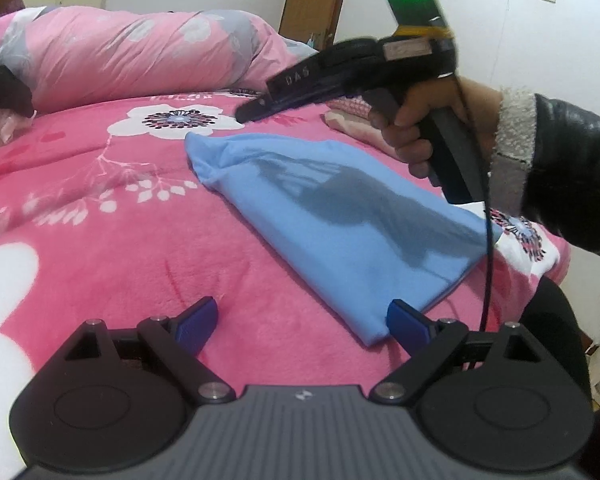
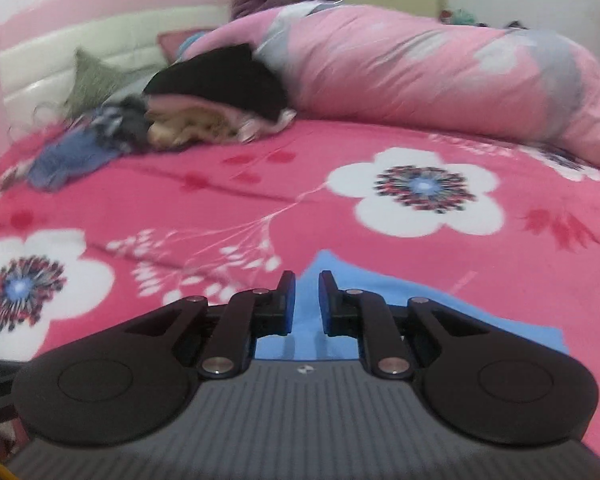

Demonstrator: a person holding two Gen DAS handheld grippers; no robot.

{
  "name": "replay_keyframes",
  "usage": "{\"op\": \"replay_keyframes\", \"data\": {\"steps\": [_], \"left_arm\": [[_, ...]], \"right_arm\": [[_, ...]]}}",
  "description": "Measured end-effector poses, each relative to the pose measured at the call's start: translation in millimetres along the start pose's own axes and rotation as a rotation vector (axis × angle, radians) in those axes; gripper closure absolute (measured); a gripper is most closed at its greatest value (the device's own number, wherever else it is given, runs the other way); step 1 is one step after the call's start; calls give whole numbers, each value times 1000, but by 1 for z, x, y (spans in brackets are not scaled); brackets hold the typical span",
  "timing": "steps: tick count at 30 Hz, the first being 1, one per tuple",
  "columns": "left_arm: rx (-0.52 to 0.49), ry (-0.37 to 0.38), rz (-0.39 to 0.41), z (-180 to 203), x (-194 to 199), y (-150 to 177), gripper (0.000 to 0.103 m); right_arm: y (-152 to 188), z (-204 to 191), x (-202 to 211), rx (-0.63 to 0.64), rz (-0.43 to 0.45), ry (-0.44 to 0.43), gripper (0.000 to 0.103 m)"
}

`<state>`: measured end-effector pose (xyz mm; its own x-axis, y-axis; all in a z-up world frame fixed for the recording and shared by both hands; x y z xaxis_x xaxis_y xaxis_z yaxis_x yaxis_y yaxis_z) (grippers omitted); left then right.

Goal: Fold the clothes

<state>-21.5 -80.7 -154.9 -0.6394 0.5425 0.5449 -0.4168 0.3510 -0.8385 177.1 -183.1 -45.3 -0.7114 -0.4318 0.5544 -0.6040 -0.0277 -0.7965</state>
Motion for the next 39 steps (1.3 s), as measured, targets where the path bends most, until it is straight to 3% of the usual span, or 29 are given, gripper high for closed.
{"op": "replay_keyframes", "data": {"steps": [4, 6, 9, 14, 15, 19, 23, 27, 32, 39], "left_arm": [[13, -8, -8, -1, -1, -2, 11], [27, 1, -9, -3, 0, -2, 11], [69, 20, -4, -7, 4, -3, 11], [161, 59, 3, -17, 8, -6, 11], [183, 65, 4, -19, 8, -7, 11], [221, 63, -10, -23, 9, -8, 10], [221, 34, -46, -19, 4, -11, 8], [207, -5, -84, -12, 0, -13, 1], [194, -81, -141, -6, 1, -16, 0], [193, -150, -211, -2, 2, -14, 0]], "right_arm": [[13, 46, -39, -172, -90, 87, 91], [16, 66, -49, -307, -83, 70, 91], [8, 80, -23, -439, -18, 42, 89], [12, 95, 57, -445, 110, 79, 56], [18, 101, 76, -459, 126, 82, 55], [59, 124, 127, -578, 158, 122, 39], [111, 137, 148, -740, 148, 215, 24], [140, 130, 151, -746, 166, 271, 18], [139, 120, 143, -690, 189, 300, 1], [141, 121, 144, -715, 196, 287, 1]]}}
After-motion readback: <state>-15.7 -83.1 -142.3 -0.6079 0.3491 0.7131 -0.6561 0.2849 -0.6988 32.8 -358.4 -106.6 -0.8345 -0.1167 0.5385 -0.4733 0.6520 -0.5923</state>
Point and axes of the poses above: each gripper's, at about its wrist camera, not at the fingertips, and x roughly against the way its jaws point, z to its right, y to its underside, the point moved 6 cm from there along -x, roughly the way its jaws point, and after that the axes turned 12 degrees about -x, right-handed, at the moved point
